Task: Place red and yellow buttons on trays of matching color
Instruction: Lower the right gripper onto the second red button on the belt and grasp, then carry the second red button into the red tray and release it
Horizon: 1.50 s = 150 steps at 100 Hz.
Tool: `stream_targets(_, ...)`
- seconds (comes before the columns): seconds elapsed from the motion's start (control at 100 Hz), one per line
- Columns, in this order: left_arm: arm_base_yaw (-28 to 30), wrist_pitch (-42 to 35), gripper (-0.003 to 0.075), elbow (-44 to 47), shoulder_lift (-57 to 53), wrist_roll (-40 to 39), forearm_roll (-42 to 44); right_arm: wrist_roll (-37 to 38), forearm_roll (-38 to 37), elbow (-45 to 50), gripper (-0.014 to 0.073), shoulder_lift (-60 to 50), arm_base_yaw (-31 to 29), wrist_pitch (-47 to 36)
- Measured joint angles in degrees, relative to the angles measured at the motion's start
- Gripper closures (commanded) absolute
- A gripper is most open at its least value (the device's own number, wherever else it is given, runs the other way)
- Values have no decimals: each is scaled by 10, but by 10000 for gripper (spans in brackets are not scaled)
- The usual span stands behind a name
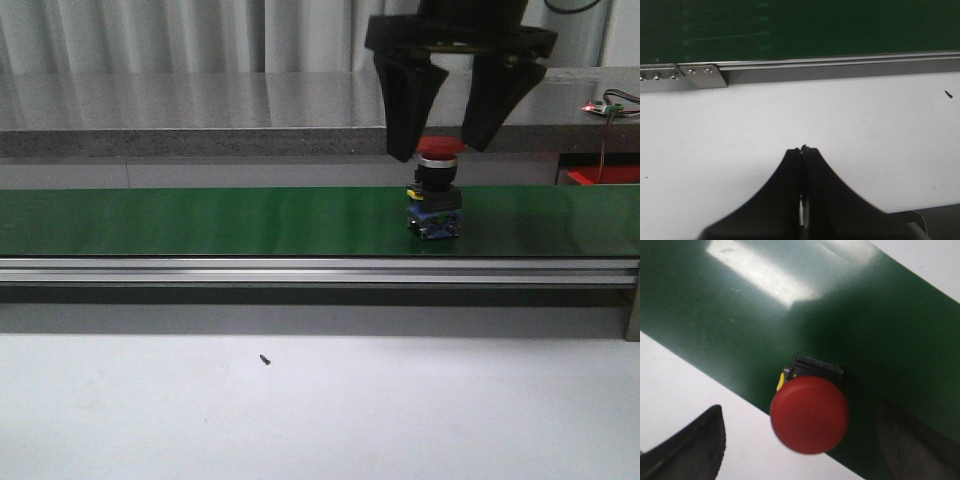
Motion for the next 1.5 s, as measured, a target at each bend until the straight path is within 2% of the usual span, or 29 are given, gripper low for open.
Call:
stream_targets(0.11, 0, 0, 740, 0, 0, 0, 0, 1, -14, 1, 36, 16, 0, -11)
stream_targets(0.28, 0, 0, 740, 0, 0, 0, 0, 11, -24, 1, 330, 33, 0, -13)
stream_targets(0.37, 0, 0, 740, 0, 0, 0, 0, 18, -29, 1, 414, 34, 0, -16)
stream_targets(0.57, 0, 0, 740, 0, 0, 0, 0, 21, -31, 2, 420, 19, -6, -17)
stream_targets(0.74, 0, 0, 740, 0, 0, 0, 0, 22, -31, 2, 420, -19, -47, -17)
stream_targets(0.93, 0, 0, 740, 0, 0, 0, 0, 25, -34, 2, 420, -55, -126, -15)
stream_targets(1.16, 0, 0, 740, 0, 0, 0, 0, 25, -83, 2, 420, -65, -217, -11)
stream_targets(1.5, 0, 0, 740, 0, 0, 0, 0, 25, -60, 2, 420, -65, -356, -32)
